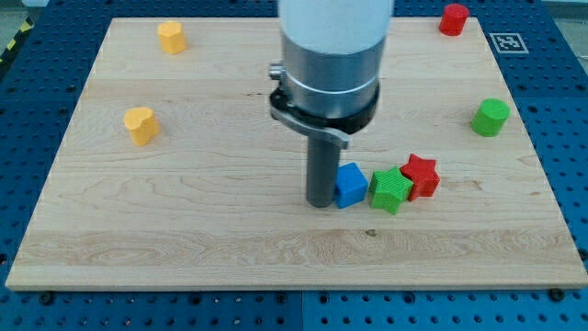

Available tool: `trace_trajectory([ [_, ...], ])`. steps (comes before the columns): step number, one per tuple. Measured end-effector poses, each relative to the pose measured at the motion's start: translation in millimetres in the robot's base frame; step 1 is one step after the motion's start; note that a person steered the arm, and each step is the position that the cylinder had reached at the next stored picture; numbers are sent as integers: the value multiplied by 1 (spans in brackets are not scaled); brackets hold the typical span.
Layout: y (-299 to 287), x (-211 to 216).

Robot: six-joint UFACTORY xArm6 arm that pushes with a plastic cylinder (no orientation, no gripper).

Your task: Move the heart diagonally to the red circle

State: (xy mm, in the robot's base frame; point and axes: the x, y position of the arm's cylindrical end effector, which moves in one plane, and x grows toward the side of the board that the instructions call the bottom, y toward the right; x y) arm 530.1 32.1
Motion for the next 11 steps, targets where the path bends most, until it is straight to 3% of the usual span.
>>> trace_trajectory([
  [2,-5,8],
  [4,-71,22],
  [7,-86,23],
  [9,-172,9],
  [11,-268,-51],
])
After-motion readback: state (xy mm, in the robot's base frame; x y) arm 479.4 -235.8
